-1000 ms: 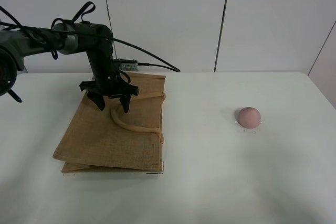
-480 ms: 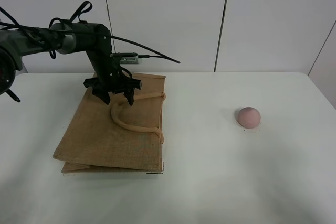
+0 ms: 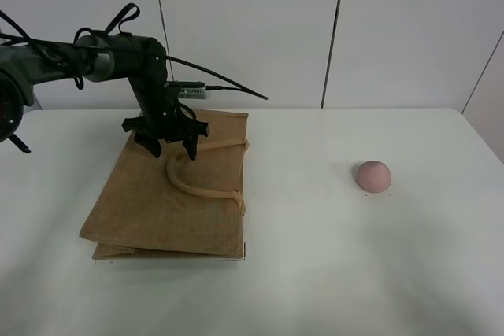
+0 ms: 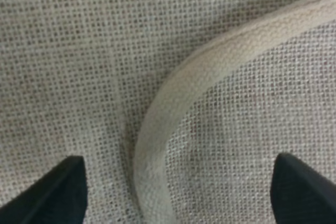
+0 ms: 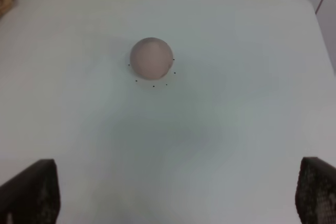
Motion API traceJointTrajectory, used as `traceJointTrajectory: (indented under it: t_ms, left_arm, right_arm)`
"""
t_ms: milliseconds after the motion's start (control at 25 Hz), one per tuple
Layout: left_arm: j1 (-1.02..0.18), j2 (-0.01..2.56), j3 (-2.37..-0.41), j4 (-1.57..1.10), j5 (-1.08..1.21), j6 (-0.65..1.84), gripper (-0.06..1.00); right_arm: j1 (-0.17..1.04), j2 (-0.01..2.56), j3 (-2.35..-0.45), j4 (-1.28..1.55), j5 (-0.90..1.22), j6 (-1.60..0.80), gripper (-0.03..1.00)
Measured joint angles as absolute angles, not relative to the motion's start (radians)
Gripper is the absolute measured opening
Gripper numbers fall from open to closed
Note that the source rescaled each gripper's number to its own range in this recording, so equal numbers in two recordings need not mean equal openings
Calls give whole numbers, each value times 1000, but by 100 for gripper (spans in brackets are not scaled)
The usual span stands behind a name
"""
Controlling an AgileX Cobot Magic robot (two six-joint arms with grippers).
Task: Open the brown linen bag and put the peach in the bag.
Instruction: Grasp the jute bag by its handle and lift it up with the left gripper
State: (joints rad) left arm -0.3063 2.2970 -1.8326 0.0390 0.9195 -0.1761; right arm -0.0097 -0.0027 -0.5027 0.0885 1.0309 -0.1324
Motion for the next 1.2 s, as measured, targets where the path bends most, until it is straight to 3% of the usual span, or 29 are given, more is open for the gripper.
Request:
traceJointTrajectory:
  t_ms: [600, 680, 840, 1000, 1200]
  left_arm:
    - [-306, 2380, -1832, 40, 934, -181, 96]
    - [-306, 2380, -1832, 43, 934, -181, 88]
    - [-305, 2380, -1832, 42, 934, -181, 56]
    - [-305, 2380, -1832, 40, 935, -183, 2]
    - [-301, 2380, -1855, 41, 977, -184, 0]
  right_arm:
    - [-10, -3, -503, 72, 1031, -132, 100]
    - [-10, -3, -503, 72, 1031, -132, 100]
    - [-10, -3, -503, 71, 1031, -132, 100]
    - [-10, -3, -503, 71, 1031, -132, 100]
    - [-10, -3, -503, 71, 1031, -132, 100]
